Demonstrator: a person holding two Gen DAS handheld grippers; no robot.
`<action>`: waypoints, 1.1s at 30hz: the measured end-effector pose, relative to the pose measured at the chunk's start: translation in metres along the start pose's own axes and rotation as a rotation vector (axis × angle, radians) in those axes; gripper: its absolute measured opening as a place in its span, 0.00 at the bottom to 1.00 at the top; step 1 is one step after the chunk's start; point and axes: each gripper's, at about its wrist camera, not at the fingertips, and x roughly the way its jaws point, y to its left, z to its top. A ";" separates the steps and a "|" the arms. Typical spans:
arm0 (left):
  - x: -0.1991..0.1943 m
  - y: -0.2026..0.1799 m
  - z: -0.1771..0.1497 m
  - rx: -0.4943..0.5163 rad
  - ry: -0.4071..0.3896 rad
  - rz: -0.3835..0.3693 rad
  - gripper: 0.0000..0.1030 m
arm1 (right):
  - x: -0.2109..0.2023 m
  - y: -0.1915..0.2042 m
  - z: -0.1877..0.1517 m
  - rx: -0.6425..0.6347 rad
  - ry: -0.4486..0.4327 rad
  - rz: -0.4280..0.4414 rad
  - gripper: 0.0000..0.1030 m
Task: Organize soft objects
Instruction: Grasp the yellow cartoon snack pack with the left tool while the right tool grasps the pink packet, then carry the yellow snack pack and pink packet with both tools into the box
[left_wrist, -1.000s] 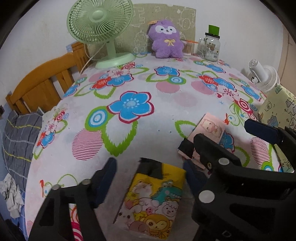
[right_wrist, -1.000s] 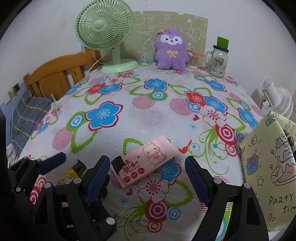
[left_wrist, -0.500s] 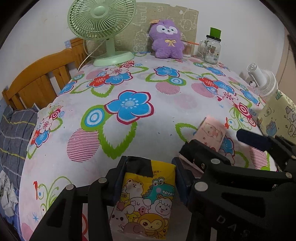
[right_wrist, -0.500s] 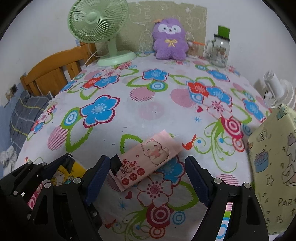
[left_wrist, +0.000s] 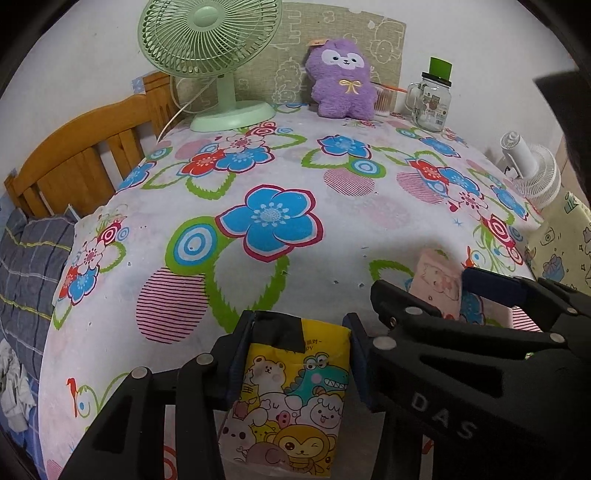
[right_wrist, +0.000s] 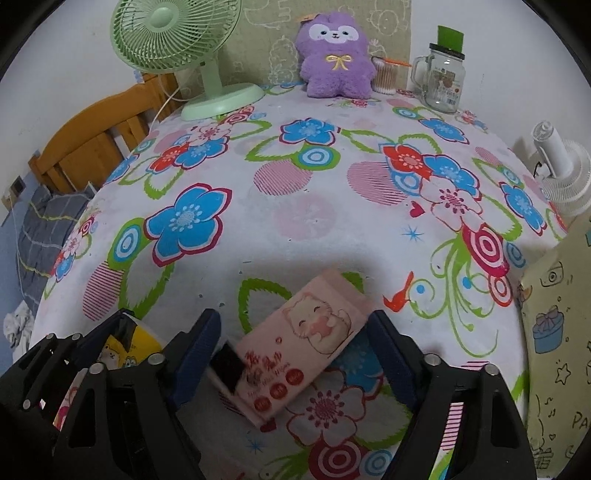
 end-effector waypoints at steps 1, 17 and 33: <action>0.000 0.000 0.000 0.001 0.000 0.001 0.48 | 0.001 0.002 0.000 -0.012 0.000 -0.003 0.69; -0.006 0.007 -0.010 -0.021 0.022 0.010 0.76 | -0.005 0.020 -0.004 -0.100 0.003 0.038 0.50; -0.016 0.003 -0.021 0.013 0.001 -0.031 0.45 | -0.014 0.030 -0.016 -0.145 -0.016 0.022 0.41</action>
